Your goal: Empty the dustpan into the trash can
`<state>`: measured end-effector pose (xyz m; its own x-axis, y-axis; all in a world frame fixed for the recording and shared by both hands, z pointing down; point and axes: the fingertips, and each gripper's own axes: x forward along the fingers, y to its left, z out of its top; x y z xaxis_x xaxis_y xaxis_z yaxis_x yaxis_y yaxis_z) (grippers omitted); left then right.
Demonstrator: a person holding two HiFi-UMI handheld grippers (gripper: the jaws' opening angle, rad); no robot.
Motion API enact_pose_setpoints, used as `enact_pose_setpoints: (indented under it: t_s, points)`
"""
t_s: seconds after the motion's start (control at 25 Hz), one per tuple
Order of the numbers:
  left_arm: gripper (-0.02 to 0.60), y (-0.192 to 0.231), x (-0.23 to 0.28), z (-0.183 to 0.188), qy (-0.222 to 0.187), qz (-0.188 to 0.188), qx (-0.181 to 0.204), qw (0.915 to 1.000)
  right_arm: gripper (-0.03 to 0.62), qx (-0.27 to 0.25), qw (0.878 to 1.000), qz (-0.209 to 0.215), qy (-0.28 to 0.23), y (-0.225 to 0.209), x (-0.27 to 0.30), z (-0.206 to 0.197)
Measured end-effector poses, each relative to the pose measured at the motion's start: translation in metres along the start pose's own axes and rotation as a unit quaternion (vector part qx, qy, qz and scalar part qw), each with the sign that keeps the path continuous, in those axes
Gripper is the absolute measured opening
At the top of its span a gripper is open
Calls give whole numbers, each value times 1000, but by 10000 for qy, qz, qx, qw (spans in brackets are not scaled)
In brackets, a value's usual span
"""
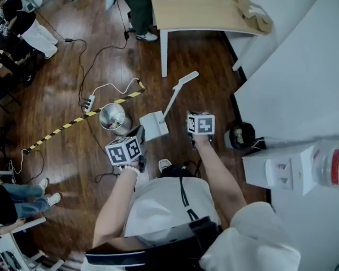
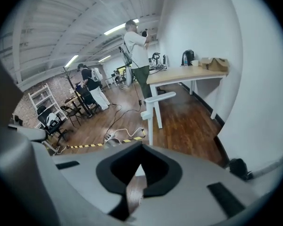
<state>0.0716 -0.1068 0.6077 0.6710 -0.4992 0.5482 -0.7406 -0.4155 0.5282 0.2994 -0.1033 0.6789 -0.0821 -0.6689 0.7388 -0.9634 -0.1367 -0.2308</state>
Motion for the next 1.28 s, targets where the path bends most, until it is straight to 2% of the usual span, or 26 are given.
enact_pose_setpoints:
  t_s: [0.16,0.32,0.44,0.56,0.72,0.84,0.96,1.28]
  points:
    - [-12,-6,-43,-44,-37,-44,-54,10000,2,202,9989,344,-258,29,-44,-43]
    - [-12,0,-98,-97,-149,-56,-223,9996,2,658,9924,916,-492,72,-90,-114]
    - [-12,5,-139,-133,-214,-44,-280,9994,2,639,9916,1056,-386,105,-128,-174]
    - [-12,-3,-169,-159,-255,-110,-221,9994,2,625,9914,1098,-339,123,-174,-209]
    - [-12,-22,-193,-185,-270,-261,-206,9991,2,715,9890,1199,-491,130,-219,-224]
    - [-12,-35,-209,-198,-305,-276,-208,9989,2,555,9871,1365,-623,140,-243,-223]
    - [-12,-51,-222,-204,-394,-228,-170,9988,2,369,9840,1560,-772,144,-262,-220]
    - [-12,-103,-251,-222,-605,58,-46,9981,2,293,9749,1997,-937,137,-307,-231]
